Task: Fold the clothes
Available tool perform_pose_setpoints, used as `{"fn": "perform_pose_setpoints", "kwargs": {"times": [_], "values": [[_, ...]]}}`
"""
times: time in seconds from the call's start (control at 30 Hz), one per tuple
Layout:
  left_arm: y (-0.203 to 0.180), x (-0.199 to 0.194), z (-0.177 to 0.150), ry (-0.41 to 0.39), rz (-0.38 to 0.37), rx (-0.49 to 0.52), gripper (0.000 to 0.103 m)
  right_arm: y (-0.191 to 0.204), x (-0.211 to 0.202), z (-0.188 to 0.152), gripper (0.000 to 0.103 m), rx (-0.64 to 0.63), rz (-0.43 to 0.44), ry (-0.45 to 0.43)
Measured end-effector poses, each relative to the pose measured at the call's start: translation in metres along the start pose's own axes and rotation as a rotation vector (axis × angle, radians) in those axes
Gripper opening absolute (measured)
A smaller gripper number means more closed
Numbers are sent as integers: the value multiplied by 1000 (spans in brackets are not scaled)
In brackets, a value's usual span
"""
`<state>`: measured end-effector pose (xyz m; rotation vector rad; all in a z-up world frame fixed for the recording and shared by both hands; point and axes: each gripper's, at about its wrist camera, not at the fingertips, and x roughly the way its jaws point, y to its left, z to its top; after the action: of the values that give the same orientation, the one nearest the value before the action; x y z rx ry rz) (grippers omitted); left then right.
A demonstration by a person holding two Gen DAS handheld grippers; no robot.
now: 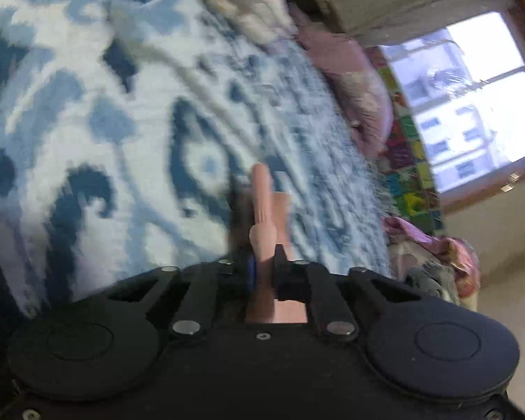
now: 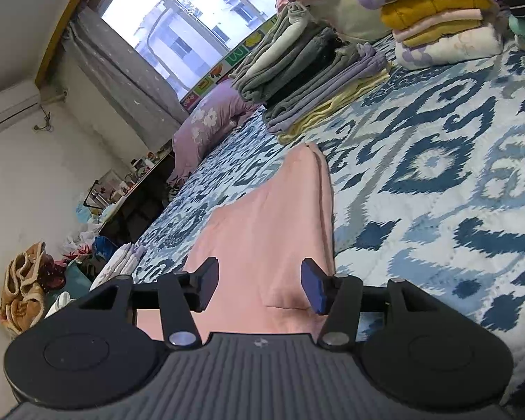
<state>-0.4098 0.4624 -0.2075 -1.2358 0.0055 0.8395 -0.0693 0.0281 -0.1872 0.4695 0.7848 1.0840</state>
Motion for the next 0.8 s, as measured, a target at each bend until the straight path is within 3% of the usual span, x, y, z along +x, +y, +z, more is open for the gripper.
{"fn": "perform_pose_setpoints", "kwargs": {"times": [0.17,0.43,0.8], "values": [[-60,-21,-23,-17,-91,249,3,-2,-1,-1,53,8,30,4],[-145,-20,-111,25,-127,580,3,-7,1,-1,53,74,77,9],[-192,7,-218,191,-203,750,3,-45,-9,7,53,307,151,-67]]}}
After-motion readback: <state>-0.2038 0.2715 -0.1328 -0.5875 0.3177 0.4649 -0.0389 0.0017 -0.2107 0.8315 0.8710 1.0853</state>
